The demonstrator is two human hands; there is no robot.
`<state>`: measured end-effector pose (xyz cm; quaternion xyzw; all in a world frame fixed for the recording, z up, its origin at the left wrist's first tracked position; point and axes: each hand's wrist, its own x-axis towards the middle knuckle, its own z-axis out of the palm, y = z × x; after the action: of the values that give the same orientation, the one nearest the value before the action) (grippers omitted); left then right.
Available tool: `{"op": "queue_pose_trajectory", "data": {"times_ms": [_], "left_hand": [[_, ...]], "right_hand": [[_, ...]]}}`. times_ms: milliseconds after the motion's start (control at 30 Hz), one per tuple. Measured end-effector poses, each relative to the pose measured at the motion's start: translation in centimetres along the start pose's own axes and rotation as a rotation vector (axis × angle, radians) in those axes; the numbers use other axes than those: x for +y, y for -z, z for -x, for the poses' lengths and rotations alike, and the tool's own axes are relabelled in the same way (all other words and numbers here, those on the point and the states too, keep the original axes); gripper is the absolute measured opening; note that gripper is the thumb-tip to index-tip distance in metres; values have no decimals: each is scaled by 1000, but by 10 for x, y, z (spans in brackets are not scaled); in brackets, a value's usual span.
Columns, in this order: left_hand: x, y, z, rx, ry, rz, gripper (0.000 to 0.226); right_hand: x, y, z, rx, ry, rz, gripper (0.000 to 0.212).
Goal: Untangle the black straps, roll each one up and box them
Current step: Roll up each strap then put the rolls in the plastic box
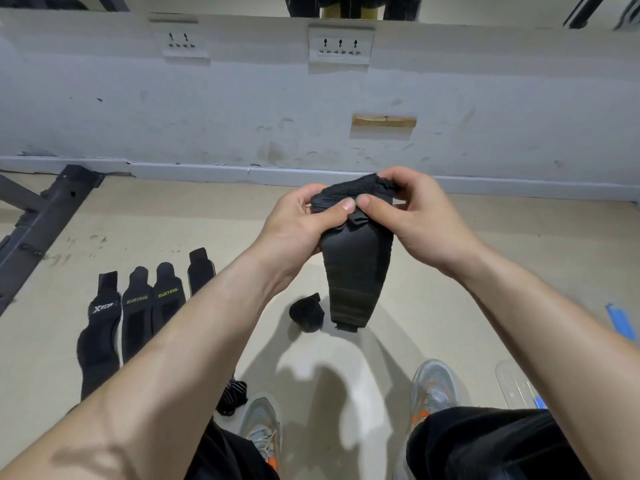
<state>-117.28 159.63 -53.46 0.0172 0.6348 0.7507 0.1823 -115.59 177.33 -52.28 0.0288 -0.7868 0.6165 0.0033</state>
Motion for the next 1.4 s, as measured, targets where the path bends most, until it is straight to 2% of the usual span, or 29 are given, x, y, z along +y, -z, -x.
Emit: {"op": "queue_pose_trajectory", "data": {"times_ms": [133, 400, 533, 700, 900, 1067, 1200, 1400], "left_hand": [[2, -1, 4, -20, 48, 60, 26], [9, 14, 4, -305, 75, 136, 31], [6, 19, 3, -384, 56, 115, 43], [0, 10, 4, -249, 6, 18, 37], [-2, 0, 4, -127, -12, -8, 31], [2, -2, 5, -83, -6, 29, 30], [4, 0, 5, -60, -21, 32, 24], [7, 0, 9, -129, -59, 127, 26]], "right_hand": [[2, 3, 0, -62, -2, 63, 22], [-1, 9, 0, -9, -19, -7, 12], [-4, 11, 0, 8, -16, -7, 13], [-2, 4, 0, 36, 43, 84, 28], [6, 2, -1, 78, 76, 99, 21], [4, -1, 1, 17, 58, -48, 19], [6, -1, 2, -83, -7, -253, 9], [2, 2, 2, -197, -106, -557, 20]]}}
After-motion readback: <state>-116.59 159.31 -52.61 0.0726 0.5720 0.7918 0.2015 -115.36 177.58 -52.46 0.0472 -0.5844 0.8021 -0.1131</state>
